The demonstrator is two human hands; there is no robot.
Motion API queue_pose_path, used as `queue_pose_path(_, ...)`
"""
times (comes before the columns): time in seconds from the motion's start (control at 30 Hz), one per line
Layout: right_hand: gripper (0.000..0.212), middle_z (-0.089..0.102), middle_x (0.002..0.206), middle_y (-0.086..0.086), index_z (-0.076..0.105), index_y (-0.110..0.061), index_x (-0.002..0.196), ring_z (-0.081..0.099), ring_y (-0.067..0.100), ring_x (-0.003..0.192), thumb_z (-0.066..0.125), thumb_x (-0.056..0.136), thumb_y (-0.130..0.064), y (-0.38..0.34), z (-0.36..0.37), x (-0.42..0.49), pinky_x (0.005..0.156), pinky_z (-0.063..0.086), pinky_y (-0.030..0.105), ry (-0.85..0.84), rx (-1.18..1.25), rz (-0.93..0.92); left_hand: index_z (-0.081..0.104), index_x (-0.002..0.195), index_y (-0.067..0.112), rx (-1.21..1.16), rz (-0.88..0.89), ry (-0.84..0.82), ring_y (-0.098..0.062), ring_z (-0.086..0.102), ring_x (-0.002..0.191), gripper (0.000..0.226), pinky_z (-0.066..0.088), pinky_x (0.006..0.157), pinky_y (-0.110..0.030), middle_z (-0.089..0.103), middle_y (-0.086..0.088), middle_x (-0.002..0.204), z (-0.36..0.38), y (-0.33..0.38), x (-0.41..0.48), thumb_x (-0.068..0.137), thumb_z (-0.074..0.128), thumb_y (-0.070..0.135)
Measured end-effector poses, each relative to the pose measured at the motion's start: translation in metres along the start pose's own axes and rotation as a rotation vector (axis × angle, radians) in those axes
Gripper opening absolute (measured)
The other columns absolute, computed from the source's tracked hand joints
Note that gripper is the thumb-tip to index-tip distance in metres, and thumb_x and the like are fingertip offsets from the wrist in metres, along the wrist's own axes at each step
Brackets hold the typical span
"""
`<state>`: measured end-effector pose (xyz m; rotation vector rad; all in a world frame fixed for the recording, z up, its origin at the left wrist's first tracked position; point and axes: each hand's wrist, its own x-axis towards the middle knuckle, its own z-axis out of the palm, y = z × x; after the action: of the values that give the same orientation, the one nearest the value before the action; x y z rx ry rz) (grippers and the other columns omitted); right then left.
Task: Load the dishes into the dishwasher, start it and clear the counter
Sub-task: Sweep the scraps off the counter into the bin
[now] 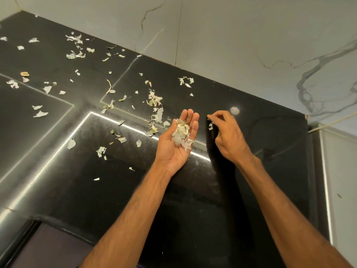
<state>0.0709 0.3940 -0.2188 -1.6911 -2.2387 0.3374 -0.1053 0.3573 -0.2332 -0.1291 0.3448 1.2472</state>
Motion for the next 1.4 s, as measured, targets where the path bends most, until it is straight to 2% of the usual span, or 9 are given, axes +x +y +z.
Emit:
queue_pose_path(0.13, 0.035, 0.048, 0.137, 0.009, 0.058, -0.006, 0.136, 0.050, 0.023, 0.123, 0.053, 0.102, -0.014, -0.012, 0.001, -0.016, 0.098, 0.052, 0.033, 0.007, -0.086, -0.048, 0.060, 0.131, 0.004, 0.029, 0.010, 0.014, -0.026, 0.059, 0.128, 0.036, 0.050, 0.106, -0.035, 0.064, -0.010, 0.132, 0.000, -0.001, 0.000, 0.111, 0.036, 0.022)
queue_pose_path(0.4, 0.018, 0.062, 0.100, 0.009, 0.074, -0.001, 0.098, 0.060, 0.023, 0.089, 0.062, 0.089, 0.009, -0.039, -0.008, -0.018, 0.077, 0.057, 0.034, -0.027, -0.228, 0.037, 0.060, 0.130, 0.004, 0.025, 0.021, 0.034, -0.026, 0.060, 0.127, 0.035, 0.051, 0.106, -0.035, 0.064, -0.009, 0.132, 0.001, -0.002, -0.001, 0.111, 0.037, 0.021)
queue_pose_path(0.6, 0.012, 0.065, 0.100, 0.009, 0.074, -0.006, 0.099, 0.065, 0.022, 0.088, 0.065, 0.094, -0.001, -0.053, -0.014, -0.010, 0.082, 0.059, 0.034, -0.057, -0.223, 0.130, 0.059, 0.131, 0.004, 0.015, 0.014, 0.043, -0.026, 0.060, 0.127, 0.035, 0.051, 0.105, -0.035, 0.063, -0.010, 0.132, 0.000, -0.002, -0.001, 0.111, 0.036, 0.021)
queue_pose_path(0.83, 0.014, 0.069, 0.092, 0.007, 0.078, -0.009, 0.095, 0.067, 0.021, 0.083, 0.066, 0.093, -0.004, -0.057, -0.017, -0.014, 0.079, 0.060, 0.031, -0.060, -0.194, 0.094, 0.059, 0.131, 0.004, 0.019, 0.031, 0.049, -0.027, 0.061, 0.126, 0.035, 0.051, 0.105, -0.035, 0.064, -0.010, 0.131, 0.001, -0.002, -0.001, 0.111, 0.036, 0.021)
queue_pose_path(0.9, 0.019, 0.071, 0.087, 0.004, 0.080, -0.013, 0.092, 0.069, 0.018, 0.082, 0.064, 0.092, -0.002, -0.057, -0.019, -0.019, 0.077, 0.060, 0.029, -0.107, -0.121, 0.097, 0.059, 0.130, 0.004, 0.026, 0.041, 0.046, -0.027, 0.061, 0.125, 0.034, 0.052, 0.104, -0.035, 0.065, -0.011, 0.130, 0.001, -0.002, -0.001, 0.111, 0.037, 0.021)
queue_pose_path(1.03, 0.019, 0.078, 0.084, -0.009, 0.083, -0.022, 0.093, 0.072, 0.001, 0.075, 0.078, 0.084, -0.006, -0.062, -0.037, -0.031, 0.076, 0.060, 0.019, -0.080, 0.385, 0.311, 0.058, 0.131, 0.004, 0.052, 0.062, 0.029, -0.026, 0.059, 0.128, 0.035, 0.049, 0.107, -0.034, 0.064, -0.011, 0.131, 0.000, -0.002, 0.001, 0.110, 0.037, 0.023)
queue_pose_path(1.17, 0.016, 0.079, 0.085, -0.006, 0.082, -0.018, 0.094, 0.075, 0.007, 0.082, 0.082, 0.082, -0.008, -0.072, -0.052, -0.038, 0.081, 0.062, 0.032, 0.018, 0.743, 0.367, 0.055, 0.134, 0.005, 0.083, 0.060, 0.009, -0.026, 0.057, 0.130, 0.036, 0.047, 0.110, -0.034, 0.062, -0.011, 0.134, -0.002, -0.003, 0.002, 0.111, 0.036, 0.024)
queue_pose_path(1.23, 0.016, 0.079, 0.088, -0.006, 0.082, -0.017, 0.097, 0.076, 0.007, 0.084, 0.082, 0.083, -0.010, -0.081, -0.053, -0.036, 0.081, 0.062, 0.032, 0.051, 0.777, 0.312, 0.055, 0.134, 0.006, 0.113, 0.057, 0.010, -0.025, 0.056, 0.131, 0.037, 0.045, 0.111, -0.035, 0.062, -0.010, 0.134, -0.003, -0.004, 0.003, 0.111, 0.034, 0.025)
queue_pose_path(1.4, 0.018, 0.078, 0.097, -0.011, 0.081, -0.022, 0.103, 0.071, -0.006, 0.090, 0.078, 0.088, -0.011, -0.098, -0.041, -0.031, 0.084, 0.055, 0.012, 0.107, 0.574, 0.167, 0.059, 0.131, 0.007, 0.137, 0.050, 0.001, -0.023, 0.058, 0.129, 0.037, 0.046, 0.111, -0.036, 0.063, -0.009, 0.133, -0.003, -0.004, 0.003, 0.111, 0.034, 0.026)
